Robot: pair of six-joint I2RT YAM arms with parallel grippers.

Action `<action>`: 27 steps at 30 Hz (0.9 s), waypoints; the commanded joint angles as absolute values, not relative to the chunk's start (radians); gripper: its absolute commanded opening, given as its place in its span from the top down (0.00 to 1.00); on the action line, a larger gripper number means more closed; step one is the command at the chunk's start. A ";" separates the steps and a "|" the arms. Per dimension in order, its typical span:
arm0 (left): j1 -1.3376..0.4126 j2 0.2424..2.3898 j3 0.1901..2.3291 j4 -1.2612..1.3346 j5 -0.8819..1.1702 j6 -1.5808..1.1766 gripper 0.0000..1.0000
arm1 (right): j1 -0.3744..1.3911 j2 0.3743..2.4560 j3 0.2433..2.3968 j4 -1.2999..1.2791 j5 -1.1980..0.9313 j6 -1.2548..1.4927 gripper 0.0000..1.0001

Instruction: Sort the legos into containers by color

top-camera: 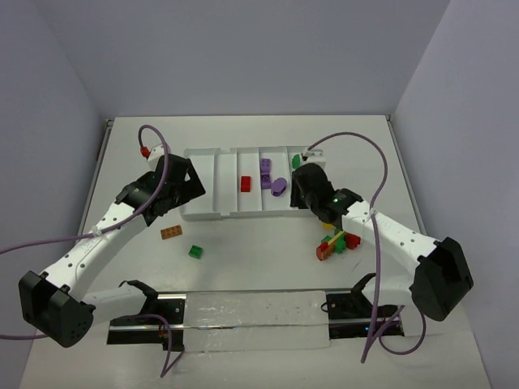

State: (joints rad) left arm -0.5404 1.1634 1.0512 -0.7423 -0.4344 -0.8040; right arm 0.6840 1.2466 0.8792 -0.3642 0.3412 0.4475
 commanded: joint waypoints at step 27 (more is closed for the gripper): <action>-0.528 1.115 1.060 -0.728 -0.427 -0.788 0.01 | 0.364 1.693 1.118 -0.114 0.251 0.272 0.21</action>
State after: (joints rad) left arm -0.5339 1.1297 1.0508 -0.7444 -0.4335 -0.7998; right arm 0.3637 1.6871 1.0464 -0.1257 0.2638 0.2875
